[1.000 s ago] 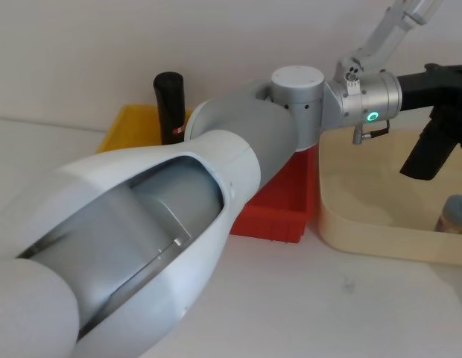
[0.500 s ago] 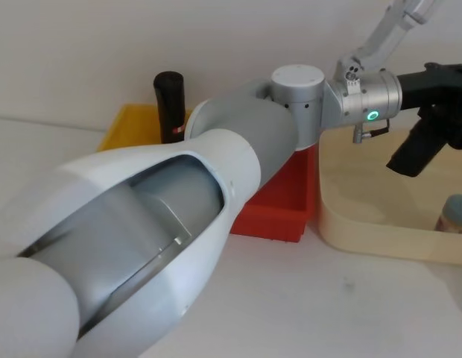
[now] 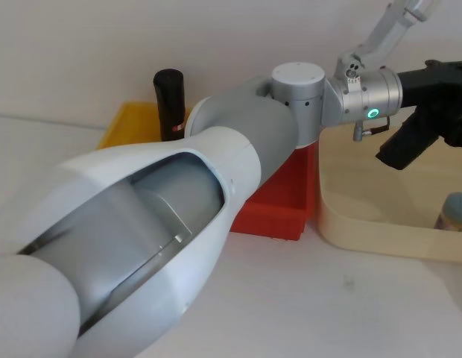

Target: Pick up the garbage bag with the one hand and transfer it to the other hand.

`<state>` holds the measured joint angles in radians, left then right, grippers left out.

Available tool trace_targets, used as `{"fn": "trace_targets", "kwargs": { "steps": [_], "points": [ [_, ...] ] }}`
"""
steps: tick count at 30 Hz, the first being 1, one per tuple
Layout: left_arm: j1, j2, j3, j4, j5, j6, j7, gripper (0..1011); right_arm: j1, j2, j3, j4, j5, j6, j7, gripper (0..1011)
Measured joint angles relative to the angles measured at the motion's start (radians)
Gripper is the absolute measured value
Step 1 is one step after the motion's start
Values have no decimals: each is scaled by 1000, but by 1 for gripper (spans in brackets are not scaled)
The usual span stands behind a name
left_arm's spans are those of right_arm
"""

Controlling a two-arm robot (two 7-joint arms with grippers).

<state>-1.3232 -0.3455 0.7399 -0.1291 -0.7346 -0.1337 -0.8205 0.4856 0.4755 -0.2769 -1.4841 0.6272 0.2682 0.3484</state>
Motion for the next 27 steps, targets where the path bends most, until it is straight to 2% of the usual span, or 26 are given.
{"fn": "trace_targets", "kwargs": {
  "steps": [27],
  "points": [
    [0,0,0,0,0,0,0,359,4,-2,-4,2,1,0,2,721]
  ]
}}
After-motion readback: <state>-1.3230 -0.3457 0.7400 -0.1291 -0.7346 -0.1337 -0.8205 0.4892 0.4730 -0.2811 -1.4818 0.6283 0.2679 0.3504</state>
